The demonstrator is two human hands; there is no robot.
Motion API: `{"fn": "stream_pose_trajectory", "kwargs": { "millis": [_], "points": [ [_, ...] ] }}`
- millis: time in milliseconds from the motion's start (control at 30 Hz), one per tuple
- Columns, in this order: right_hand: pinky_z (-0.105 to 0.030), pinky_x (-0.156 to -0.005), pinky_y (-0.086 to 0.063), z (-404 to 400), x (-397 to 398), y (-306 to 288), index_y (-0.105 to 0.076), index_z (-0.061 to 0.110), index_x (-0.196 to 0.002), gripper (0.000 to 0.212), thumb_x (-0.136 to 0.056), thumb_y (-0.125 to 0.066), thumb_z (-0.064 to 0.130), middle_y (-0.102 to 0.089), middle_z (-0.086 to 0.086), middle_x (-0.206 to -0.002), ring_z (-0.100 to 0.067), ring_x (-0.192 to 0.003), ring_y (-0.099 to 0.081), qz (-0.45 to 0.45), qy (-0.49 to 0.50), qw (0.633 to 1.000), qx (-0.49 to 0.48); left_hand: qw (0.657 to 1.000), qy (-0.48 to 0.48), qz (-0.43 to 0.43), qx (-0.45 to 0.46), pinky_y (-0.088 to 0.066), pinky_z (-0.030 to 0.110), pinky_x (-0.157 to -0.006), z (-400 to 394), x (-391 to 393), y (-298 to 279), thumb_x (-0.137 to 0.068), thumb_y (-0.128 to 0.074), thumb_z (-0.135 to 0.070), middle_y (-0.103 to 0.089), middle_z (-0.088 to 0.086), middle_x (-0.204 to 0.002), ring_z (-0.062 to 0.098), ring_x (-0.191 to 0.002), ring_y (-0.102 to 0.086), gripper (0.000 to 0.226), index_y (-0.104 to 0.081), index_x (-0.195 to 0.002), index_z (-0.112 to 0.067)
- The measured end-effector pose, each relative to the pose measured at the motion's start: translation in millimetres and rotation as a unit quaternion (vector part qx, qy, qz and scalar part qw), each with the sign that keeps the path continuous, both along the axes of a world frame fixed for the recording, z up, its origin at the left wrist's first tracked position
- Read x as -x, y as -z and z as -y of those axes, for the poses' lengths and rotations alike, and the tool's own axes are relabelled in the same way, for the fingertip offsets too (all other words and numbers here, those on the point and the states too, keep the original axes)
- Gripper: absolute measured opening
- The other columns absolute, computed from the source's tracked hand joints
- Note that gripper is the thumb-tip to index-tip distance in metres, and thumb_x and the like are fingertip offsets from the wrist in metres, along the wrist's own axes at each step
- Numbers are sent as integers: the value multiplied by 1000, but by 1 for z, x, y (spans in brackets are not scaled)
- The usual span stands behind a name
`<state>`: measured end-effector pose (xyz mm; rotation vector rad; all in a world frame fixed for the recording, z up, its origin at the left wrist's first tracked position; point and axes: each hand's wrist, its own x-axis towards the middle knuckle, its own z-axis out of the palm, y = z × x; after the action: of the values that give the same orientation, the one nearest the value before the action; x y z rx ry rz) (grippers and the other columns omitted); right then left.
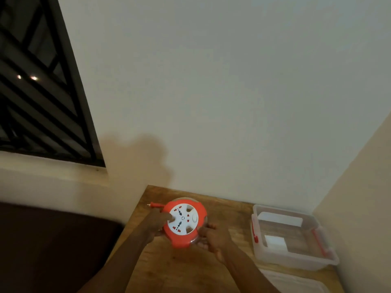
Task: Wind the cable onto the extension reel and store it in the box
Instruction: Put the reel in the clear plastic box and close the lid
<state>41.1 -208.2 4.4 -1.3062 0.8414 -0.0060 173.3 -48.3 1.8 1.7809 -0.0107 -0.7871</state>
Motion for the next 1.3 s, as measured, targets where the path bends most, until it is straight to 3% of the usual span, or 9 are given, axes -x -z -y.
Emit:
{"fn": "stream_pose_trajectory", "kwargs": {
  "millis": [100,367,500,667,733,900,1100,1200,1300],
  "points": [
    [-45,-70,-60,-5,-5,23,-70,8,-99,18,-85,-64,-2,-75,-15,-86,-32,-75,-72,-31,-19,999,17,999,7,-4,-34,-64,41,-70,-8,-1,27,-89,-72,-6,-76,14,-106,29,-91,-74,36,-63,-123,-3],
    [-37,-58,-60,-23,-8,55,-72,9,-88,13,-81,-64,1,-74,-13,-73,-29,-66,-72,-79,0,996,51,991,19,65,-115,-63,36,-70,-22,-3,65,-86,-75,-10,-73,13,-116,28,-98,-72,39,-64,-123,-8],
    [-39,-60,-61,-25,-7,60,-71,9,-90,11,-81,-69,3,-73,-13,-79,-31,-72,-72,-84,21,995,50,982,35,116,-142,-64,37,-76,-22,-5,75,-85,-75,-12,-75,9,-108,23,-94,-72,29,-69,-113,-14],
    [-37,-65,-61,-27,-9,61,-72,11,-95,27,-70,-75,0,-74,-5,-78,-22,-67,-71,-70,17,996,46,966,22,182,-183,-56,23,-64,-17,-12,81,-81,-82,-22,-77,6,-95,17,-83,-72,23,-76,-101,-12],
    [-35,-72,-60,-26,-11,62,-73,14,-100,35,-67,-76,2,-75,1,-84,-17,-77,-72,-59,-17,997,56,963,2,190,-192,-59,30,-70,-16,-13,79,-81,-81,-18,-75,6,-93,20,-83,-71,21,-76,-100,-10],
    [-22,-67,-54,-25,-8,57,-73,19,-104,36,-74,-73,-2,-75,3,-94,-13,-87,-69,-24,-65,997,22,922,-24,287,-259,-57,35,-80,-11,-10,72,-81,-78,-13,-72,14,-108,30,-100,-69,32,-71,-111,-6],
    [-39,-73,-58,-1,37,51,-66,17,-117,40,-78,-72,10,-68,-2,-105,-21,-89,-69,-21,-31,998,54,942,32,296,-157,-59,45,-82,42,11,43,-91,-71,-20,-75,19,-105,30,-91,-70,28,-70,-112,-1],
    [-32,-66,-59,25,90,47,-67,18,-107,31,-80,-71,4,-69,-3,-102,-22,-88,-69,-13,19,998,67,952,122,276,-51,-54,28,-84,81,28,22,-95,-69,-24,-70,1,-117,15,-104,-66,38,-65,-131,-13],
    [-30,-60,-55,68,155,49,-72,13,-96,26,-76,-74,-4,-74,-6,-89,-24,-81,-69,-21,139,983,121,952,160,261,-9,-44,9,-74,137,54,3,-96,-68,-24,-71,2,-111,8,-97,-63,31,-70,-122,-8]
  ]
}}
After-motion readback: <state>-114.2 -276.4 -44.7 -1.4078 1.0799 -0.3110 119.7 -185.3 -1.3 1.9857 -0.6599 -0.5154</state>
